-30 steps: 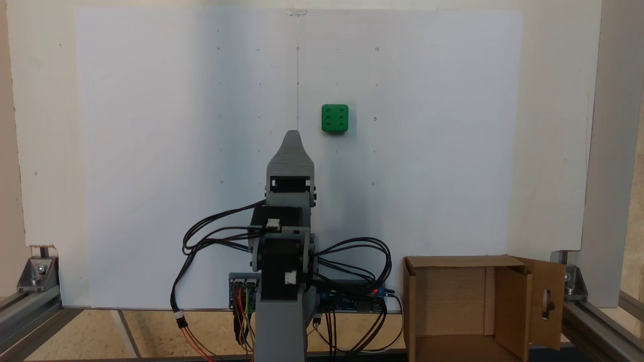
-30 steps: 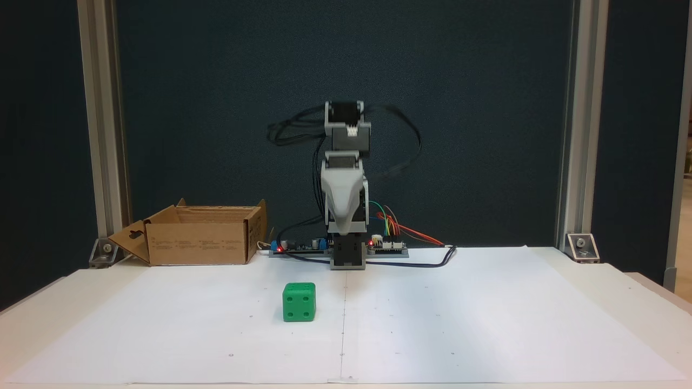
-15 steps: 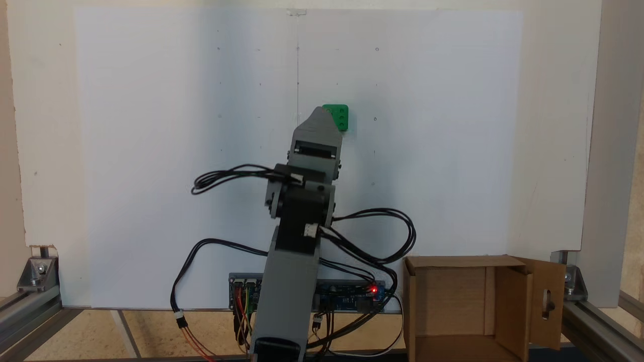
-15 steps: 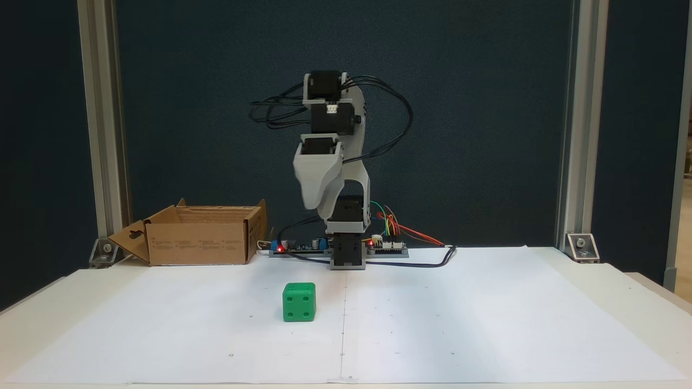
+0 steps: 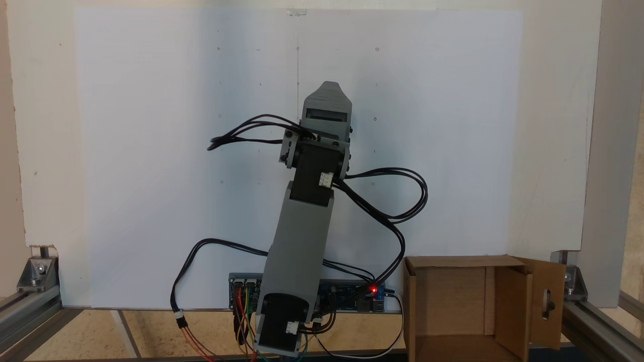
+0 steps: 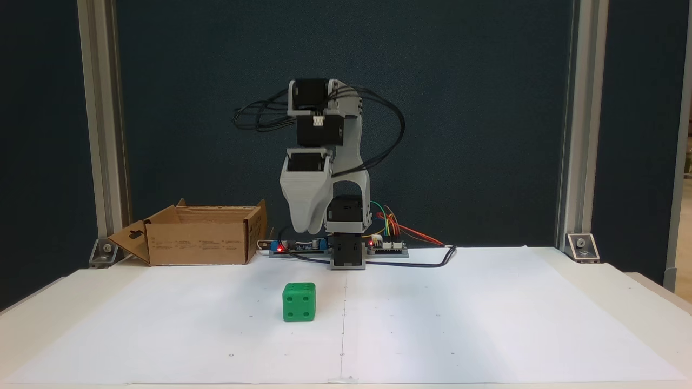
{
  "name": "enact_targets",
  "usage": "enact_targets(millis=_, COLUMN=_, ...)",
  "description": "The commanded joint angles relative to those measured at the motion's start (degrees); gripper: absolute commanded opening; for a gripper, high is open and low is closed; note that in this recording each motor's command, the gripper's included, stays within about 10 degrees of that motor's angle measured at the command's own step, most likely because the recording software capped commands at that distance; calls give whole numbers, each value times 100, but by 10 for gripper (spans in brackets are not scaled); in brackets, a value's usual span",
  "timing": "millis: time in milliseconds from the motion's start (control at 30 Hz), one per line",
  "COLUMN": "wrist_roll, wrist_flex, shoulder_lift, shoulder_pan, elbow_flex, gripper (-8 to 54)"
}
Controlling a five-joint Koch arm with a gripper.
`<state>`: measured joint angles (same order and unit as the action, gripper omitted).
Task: Grasp a green dice and put it in the bin.
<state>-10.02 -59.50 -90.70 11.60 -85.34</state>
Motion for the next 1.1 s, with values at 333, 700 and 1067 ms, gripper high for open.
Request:
enact_targets(millis=333, wrist_roll=-1063, wrist_flex=-97, shoulder_lift=352, shoulder_pan=9, elbow_flex=281, gripper=434)
enact_targets(millis=700, wrist_roll=-1020, wrist_flex=-79, shoulder_lift=536, shoulder_pan=9, elbow_flex=141, gripper=439)
enact_targets(millis=1067, wrist_roll=-694, wrist_flex=-18, shoulder_lift=809, shoulder_pan=44, elbow_flex=-114, gripper=428)
